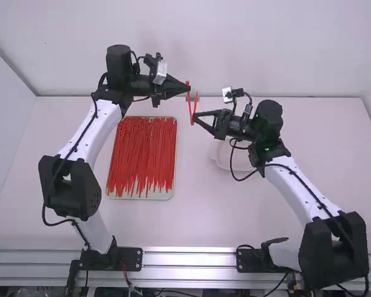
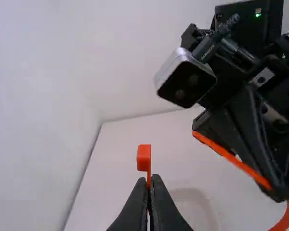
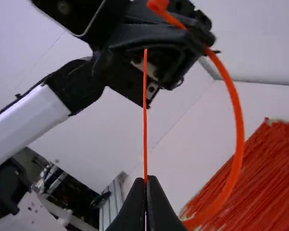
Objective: Fasten the cable tie
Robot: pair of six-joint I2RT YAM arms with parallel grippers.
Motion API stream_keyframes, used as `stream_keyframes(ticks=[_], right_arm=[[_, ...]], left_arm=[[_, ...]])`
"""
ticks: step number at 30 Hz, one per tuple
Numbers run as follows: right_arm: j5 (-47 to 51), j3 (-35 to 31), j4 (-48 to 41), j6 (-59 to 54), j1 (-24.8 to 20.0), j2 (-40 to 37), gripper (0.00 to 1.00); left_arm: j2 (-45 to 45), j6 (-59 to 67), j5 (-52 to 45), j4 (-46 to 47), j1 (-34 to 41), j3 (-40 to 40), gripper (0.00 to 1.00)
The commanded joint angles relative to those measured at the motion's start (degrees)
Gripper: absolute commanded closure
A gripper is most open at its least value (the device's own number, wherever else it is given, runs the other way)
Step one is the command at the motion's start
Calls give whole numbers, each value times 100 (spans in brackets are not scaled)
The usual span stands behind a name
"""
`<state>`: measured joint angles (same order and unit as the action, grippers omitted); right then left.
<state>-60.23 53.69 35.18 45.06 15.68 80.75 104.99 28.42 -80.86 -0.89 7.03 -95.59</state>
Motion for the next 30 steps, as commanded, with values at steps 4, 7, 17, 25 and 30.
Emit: stream_keyframes(ticks=[4,7,17,25,30], right_arm=[[-275,142,105,603,72,-28,100],[-352,142,48,774,37,-26,100],[-549,142,46,1176,44,-22,100],[-577,142,44,1217,44,-22,100],[-435,142,42,1241,44,-22,100]], left_arm=[[-94,636,-420,39,15,212,98],[-94,743,-376,94,48,251,98],[-94,745,-356,20,278,267,98],[-94,743,-378,-24,291,267,98],[-94,745,-378,-24,234,267,98]])
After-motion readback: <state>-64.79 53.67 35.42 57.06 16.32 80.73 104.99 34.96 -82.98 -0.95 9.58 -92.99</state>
